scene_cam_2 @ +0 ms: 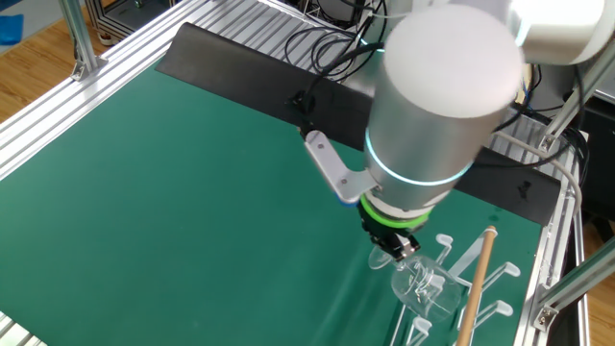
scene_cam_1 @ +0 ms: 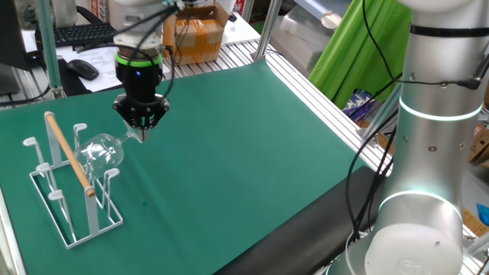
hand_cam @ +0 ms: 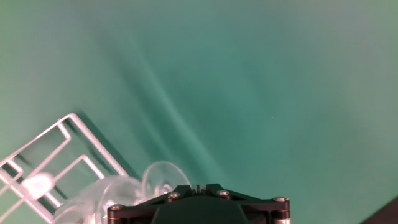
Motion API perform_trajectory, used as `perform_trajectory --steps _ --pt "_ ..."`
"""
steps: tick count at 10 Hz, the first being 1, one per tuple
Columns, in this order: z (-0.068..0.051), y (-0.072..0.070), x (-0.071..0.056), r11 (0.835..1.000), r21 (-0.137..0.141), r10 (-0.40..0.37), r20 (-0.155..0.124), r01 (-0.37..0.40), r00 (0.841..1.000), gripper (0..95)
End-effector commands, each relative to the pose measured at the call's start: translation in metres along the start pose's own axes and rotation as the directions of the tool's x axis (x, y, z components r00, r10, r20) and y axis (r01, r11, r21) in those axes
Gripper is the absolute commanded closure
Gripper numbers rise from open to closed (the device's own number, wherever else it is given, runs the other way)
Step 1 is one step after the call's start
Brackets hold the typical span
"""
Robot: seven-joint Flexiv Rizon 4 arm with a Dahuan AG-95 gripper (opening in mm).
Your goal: Put the cup on the cup rack
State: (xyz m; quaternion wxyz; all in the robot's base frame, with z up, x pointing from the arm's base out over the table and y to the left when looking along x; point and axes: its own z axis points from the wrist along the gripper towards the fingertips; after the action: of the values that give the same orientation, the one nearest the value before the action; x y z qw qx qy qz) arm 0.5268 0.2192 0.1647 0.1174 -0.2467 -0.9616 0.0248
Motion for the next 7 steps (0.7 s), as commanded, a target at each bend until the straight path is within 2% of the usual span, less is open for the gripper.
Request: perform_trajectory --steps 1,5,7 --pt "-0.002 -0.003 0.002 1.0 -0.004 -0.004 -0.003 0.004 1.0 95.0" --pt "-0.01 -0.003 0.006 1.0 -0.008 -0.013 -0.03 0.013 0.999 95.0" --pt "-0.014 0.003 0.011 0.999 -0.032 0.001 -0.068 -0.004 0.998 95.0"
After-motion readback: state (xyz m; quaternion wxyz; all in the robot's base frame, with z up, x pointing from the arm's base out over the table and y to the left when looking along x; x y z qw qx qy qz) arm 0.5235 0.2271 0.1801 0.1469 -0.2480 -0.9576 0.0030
